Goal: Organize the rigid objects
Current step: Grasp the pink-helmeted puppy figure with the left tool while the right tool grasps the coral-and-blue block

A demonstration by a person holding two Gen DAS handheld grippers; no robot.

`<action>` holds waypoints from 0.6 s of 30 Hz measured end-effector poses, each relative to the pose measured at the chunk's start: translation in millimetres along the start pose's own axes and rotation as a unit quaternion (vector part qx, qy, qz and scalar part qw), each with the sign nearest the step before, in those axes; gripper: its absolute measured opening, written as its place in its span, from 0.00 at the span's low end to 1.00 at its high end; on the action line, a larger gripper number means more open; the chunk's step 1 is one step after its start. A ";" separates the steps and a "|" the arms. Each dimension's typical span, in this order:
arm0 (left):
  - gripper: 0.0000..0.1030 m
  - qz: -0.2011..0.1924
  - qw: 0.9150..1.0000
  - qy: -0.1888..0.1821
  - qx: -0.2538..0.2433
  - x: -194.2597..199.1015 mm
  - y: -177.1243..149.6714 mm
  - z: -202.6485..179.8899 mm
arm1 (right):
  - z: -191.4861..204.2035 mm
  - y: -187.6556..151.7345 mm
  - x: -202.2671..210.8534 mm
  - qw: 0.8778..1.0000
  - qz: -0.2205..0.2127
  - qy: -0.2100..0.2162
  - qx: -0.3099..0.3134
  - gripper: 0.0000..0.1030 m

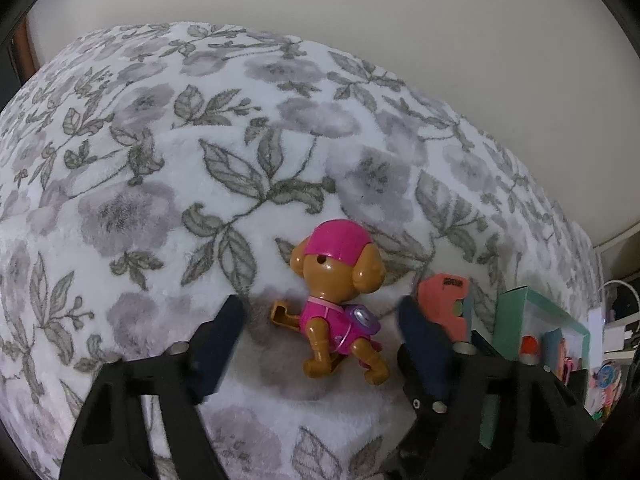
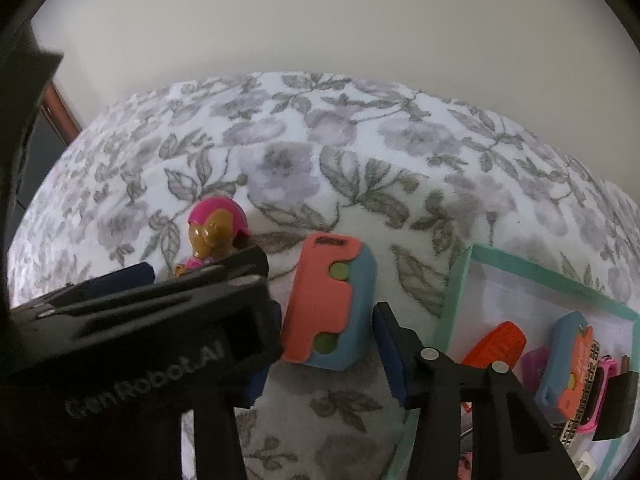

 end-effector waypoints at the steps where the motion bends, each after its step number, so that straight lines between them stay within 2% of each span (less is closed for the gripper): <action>1: 0.73 -0.001 1.000 0.002 -0.003 -0.2 0.1 -0.1 | 0.6 -1.1 -1.8 1.000 0.002 -0.003 0.002 0.49; 4: 0.73 -0.002 1.000 0.004 -0.002 -1.0 0.9 0.7 | 1.0 -1.4 -2.4 1.000 0.001 -0.010 0.008 0.49; 7: 0.68 -0.004 1.000 0.011 -0.004 -1.6 1.0 1.2 | 0.6 -1.8 -3.0 1.000 0.001 -0.012 0.008 0.49; 12: 0.52 -0.009 1.000 0.017 0.007 0.2 2.9 7.0 | 0.7 -2.2 -3.1 1.000 -0.005 -0.014 0.010 0.47; 18: 0.51 -0.007 1.000 0.010 0.020 2.3 2.9 11.1 | 1.7 -4.2 -1.9 1.000 -0.005 -0.011 0.016 0.47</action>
Point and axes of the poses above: each gripper's, at about its wrist camera, not at the fingertips, and x roughly against the way its jaws point, z to its left, y to its top, the point moved 9 cm from there along -x, roughly the way its jaws point
